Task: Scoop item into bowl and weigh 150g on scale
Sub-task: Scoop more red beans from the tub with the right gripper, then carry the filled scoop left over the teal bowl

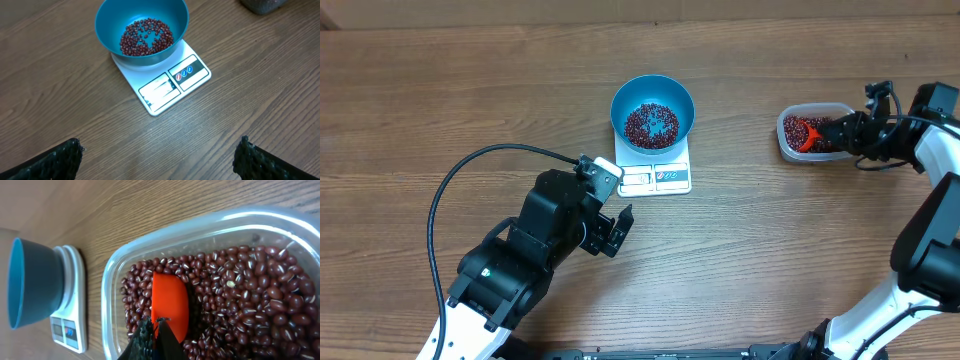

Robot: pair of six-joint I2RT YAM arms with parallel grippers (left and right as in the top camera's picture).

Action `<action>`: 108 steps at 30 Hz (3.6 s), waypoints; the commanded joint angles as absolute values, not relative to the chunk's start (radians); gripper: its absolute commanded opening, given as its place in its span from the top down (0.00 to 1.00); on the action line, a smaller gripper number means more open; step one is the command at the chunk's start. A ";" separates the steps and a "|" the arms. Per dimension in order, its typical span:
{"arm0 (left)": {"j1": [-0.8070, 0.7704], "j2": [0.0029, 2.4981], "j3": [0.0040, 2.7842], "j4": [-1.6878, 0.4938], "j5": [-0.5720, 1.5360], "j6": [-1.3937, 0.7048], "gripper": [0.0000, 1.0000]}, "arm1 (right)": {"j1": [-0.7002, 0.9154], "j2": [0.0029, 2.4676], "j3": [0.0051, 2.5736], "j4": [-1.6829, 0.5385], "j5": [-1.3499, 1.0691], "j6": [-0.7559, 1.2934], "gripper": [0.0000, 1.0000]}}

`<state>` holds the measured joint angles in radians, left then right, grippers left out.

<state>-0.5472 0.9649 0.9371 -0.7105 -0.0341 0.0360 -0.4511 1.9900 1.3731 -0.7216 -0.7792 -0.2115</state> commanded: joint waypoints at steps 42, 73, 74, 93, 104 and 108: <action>-0.542 0.962 0.932 -0.707 -0.040 0.056 0.00 | -0.645 2.022 1.346 -0.730 -1.297 -0.236 0.96; -0.542 0.962 0.932 -0.707 -0.040 0.056 0.00 | -0.510 2.022 1.347 -0.752 -1.498 -0.206 0.96; -0.542 0.962 0.932 -0.707 -0.040 0.056 0.01 | -0.492 2.022 1.348 -0.751 -1.497 -0.206 0.96; -0.542 0.962 0.932 -0.707 -0.040 0.056 0.00 | -0.266 2.022 1.349 -0.431 -1.451 0.118 0.96; -0.542 0.962 0.932 -0.707 -0.040 0.056 0.01 | -0.141 2.022 1.349 -0.198 -1.380 0.332 0.96; -0.542 0.962 0.932 -0.707 -0.040 0.056 0.00 | -0.104 2.022 1.349 -0.138 -1.356 0.381 0.96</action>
<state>-0.5472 0.9649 0.9371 -0.7105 -0.0341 0.0360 -0.1249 2.0079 1.3479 -0.1600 -1.3720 0.3149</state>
